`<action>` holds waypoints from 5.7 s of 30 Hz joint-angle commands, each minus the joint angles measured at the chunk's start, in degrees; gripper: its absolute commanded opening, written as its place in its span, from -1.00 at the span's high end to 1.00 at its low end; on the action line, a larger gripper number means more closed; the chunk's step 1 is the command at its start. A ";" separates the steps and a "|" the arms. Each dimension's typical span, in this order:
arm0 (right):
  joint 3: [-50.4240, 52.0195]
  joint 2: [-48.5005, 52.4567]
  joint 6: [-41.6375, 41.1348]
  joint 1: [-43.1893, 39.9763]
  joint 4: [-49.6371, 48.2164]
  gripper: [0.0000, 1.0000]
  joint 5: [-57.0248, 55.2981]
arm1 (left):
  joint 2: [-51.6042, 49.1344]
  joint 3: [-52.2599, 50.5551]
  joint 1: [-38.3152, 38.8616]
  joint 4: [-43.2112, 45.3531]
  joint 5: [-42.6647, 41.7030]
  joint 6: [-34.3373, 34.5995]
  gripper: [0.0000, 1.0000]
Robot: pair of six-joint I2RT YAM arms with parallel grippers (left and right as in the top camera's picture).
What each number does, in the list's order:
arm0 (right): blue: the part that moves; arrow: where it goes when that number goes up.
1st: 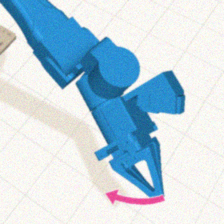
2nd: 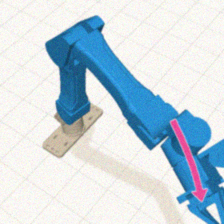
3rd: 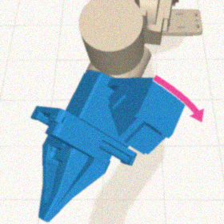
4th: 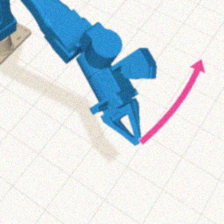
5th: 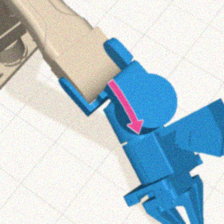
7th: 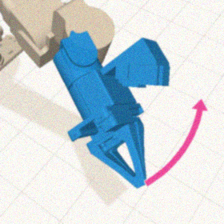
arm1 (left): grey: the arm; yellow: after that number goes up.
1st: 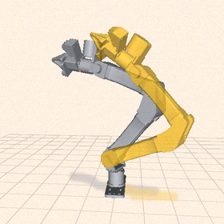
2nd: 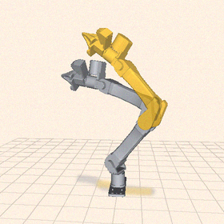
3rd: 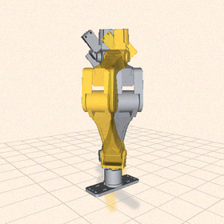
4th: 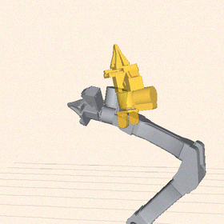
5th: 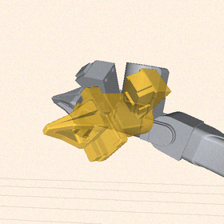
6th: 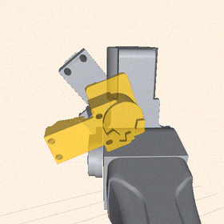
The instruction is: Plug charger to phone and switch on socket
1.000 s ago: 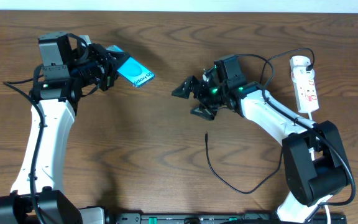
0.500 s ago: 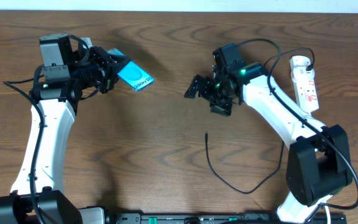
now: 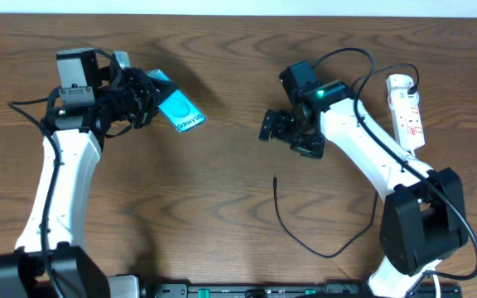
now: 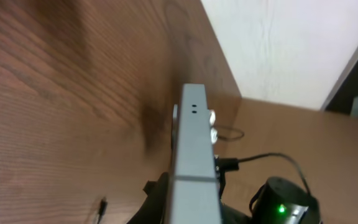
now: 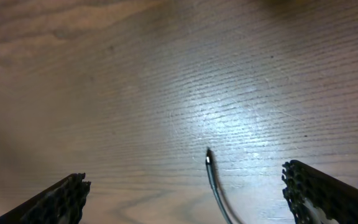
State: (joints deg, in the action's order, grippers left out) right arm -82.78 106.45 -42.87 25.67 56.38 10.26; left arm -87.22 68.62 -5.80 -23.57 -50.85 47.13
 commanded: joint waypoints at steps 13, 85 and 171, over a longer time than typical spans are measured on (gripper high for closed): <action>-0.94 -0.13 6.01 2.82 6.82 -0.98 -5.64 | -16.26 -0.07 -0.24 13.51 -27.85 -9.22 0.85; 5.73 11.69 4.74 10.49 2.51 0.31 -2.64 | -16.41 -0.17 -0.24 14.67 -29.05 -13.07 0.86; -3.37 11.41 35.21 5.16 -0.61 0.97 41.22 | -16.41 -0.15 -0.31 19.02 -37.22 -7.78 0.85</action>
State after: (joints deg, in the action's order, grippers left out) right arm -84.53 117.71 -19.51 31.09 56.53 31.83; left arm -103.96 68.42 -5.80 -6.76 -82.48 34.87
